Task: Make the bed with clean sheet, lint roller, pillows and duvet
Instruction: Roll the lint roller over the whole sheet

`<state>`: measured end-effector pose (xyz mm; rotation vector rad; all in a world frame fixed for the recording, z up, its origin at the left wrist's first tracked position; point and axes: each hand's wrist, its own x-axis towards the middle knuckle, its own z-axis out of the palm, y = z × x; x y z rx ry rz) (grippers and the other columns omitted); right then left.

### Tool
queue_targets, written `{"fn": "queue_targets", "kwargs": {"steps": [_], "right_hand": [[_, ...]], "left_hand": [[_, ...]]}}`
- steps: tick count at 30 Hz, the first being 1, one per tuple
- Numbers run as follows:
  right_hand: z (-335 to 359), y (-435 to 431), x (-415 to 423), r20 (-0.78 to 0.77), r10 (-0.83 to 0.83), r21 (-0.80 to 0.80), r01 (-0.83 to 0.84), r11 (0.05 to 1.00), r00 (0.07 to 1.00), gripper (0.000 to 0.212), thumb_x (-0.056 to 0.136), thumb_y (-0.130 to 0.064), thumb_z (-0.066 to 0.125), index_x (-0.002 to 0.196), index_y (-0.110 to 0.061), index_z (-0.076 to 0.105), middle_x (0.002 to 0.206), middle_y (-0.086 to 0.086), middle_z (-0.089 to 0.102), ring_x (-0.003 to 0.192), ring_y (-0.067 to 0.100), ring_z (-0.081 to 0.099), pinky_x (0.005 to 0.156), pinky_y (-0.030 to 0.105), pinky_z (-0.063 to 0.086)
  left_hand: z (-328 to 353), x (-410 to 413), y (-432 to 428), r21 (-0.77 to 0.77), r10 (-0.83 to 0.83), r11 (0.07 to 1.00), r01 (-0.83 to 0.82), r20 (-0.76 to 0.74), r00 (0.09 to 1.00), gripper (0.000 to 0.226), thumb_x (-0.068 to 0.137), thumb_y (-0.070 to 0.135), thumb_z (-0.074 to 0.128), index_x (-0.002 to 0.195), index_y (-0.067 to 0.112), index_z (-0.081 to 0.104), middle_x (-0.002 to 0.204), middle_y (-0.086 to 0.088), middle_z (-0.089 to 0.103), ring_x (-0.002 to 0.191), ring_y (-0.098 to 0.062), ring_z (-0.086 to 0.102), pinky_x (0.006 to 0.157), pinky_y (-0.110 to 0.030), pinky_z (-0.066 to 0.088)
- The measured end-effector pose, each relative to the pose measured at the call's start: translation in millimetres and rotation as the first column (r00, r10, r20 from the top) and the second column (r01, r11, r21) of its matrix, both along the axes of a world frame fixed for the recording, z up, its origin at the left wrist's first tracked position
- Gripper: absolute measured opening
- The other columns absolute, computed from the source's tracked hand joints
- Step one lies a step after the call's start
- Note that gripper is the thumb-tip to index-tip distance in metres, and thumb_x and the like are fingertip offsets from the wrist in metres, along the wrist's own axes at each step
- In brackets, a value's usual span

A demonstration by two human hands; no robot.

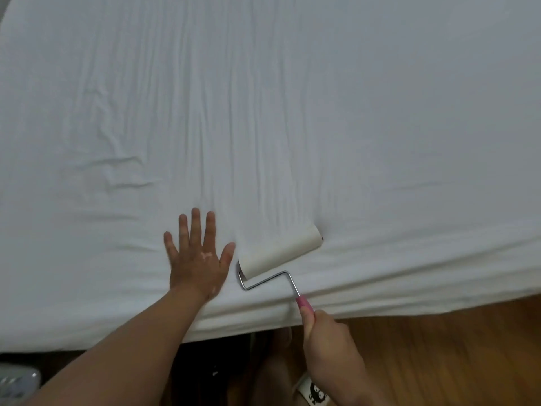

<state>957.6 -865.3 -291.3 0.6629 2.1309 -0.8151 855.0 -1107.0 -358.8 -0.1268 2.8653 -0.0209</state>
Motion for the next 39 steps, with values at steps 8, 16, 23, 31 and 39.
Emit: {"fn": "queue_targets", "kwargs": {"steps": [8,16,23,31,39], "right_hand": [[22.3,42.7,61.5,0.029,0.093,0.070,-0.095,0.993,0.995,0.077,0.080,-0.076,0.000,0.099,-0.027,0.056,0.088,-0.004,0.062,0.081,0.013,0.060,0.067,0.028,0.039],[63.4,81.4,-11.6,-0.223,-0.005,0.069,0.021,0.997,0.975,0.068,0.087,-0.075,0.012,0.105,-0.030,0.060,0.092,0.004,0.068,0.092,0.029,0.064,0.074,0.037,0.046],[53.5,94.6,-221.5,-0.320,-0.026,0.108,0.064,0.992,0.947,0.059,0.102,-0.061,0.020,0.081,-0.019,0.055,0.080,0.001,0.061,0.073,0.020,0.052,0.067,0.037,0.039],[23.1,75.4,-524.2,-0.422,-0.053,0.019,0.068,0.998,0.905,0.060,0.103,-0.055,0.027,0.108,-0.009,0.066,0.093,0.021,0.067,0.078,0.036,0.067,0.070,0.041,0.054],[18.3,37.5,-755.5,-0.335,-0.360,-0.240,0.291,0.926,0.870,0.042,0.104,-0.048,0.037,0.073,-0.021,0.045,0.062,0.005,0.049,0.040,0.017,0.041,0.042,0.018,0.033]], "left_hand": [[20.6,4.1,29.4,-0.004,0.065,0.998,-0.065,0.151,0.986,0.080,0.090,0.068,-0.003,0.154,0.025,-0.022,0.161,-0.004,-0.031,0.148,-0.026,-0.027,0.119,-0.057,-0.008],[53.9,-90.6,74.9,0.140,-0.007,0.990,0.000,0.049,0.999,0.068,0.099,0.060,0.016,0.158,0.031,-0.005,0.166,0.002,-0.015,0.152,-0.017,-0.014,0.121,-0.053,-0.006],[52.3,-280.8,102.4,0.180,-0.047,0.982,0.053,-0.039,0.998,0.068,0.100,0.058,0.020,0.158,0.031,-0.001,0.166,0.001,-0.011,0.152,-0.018,-0.011,0.121,-0.054,-0.003],[26.3,-488.9,72.0,0.074,-0.072,0.994,0.081,-0.121,0.990,0.066,0.098,0.063,0.008,0.155,0.037,-0.013,0.163,0.006,-0.026,0.150,-0.018,-0.022,0.120,-0.057,-0.005],[-19.4,-549.3,80.5,0.059,-0.074,0.995,0.081,-0.108,0.991,0.070,0.091,0.071,-0.008,0.150,0.039,-0.028,0.160,0.004,-0.032,0.147,-0.022,-0.030,0.116,-0.063,-0.010]]}}
